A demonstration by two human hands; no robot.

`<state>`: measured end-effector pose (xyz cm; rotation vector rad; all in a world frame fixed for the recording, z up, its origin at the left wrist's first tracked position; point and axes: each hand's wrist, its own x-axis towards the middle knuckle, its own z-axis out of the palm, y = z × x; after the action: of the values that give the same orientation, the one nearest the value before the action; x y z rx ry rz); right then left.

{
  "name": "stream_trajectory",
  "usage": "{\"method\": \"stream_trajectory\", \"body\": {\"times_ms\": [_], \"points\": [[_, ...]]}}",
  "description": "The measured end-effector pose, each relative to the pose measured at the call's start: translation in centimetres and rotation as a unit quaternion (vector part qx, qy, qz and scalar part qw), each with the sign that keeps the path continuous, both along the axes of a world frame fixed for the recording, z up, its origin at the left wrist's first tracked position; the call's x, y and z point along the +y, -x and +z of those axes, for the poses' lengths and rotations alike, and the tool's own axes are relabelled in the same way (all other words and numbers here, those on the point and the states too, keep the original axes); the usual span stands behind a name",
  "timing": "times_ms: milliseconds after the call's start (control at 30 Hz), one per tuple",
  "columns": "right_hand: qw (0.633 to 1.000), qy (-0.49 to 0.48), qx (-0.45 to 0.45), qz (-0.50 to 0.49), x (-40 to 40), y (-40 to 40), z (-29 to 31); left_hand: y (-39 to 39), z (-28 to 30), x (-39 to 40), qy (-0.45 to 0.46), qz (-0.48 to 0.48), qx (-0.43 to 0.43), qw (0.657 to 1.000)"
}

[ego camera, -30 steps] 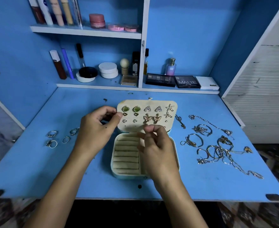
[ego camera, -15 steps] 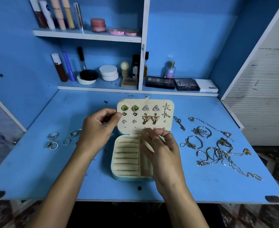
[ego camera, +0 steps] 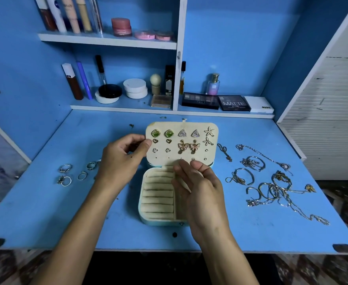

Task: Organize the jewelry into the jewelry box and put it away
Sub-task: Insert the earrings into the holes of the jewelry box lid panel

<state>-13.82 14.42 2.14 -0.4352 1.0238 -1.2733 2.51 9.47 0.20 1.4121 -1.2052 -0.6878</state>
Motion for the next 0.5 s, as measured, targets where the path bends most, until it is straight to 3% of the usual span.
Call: {"method": "stream_trajectory", "body": {"times_ms": [200, 500], "points": [[0.999, -0.005, -0.043, -0.012, -0.1, -0.2, 0.3, 0.2, 0.1, 0.3, 0.014, -0.005, 0.000, 1.000], [0.979, -0.072, -0.183, -0.057, 0.0, -0.3, 0.2, -0.2, 0.1, 1.7, 0.021, -0.046, -0.006, 0.999]]}}
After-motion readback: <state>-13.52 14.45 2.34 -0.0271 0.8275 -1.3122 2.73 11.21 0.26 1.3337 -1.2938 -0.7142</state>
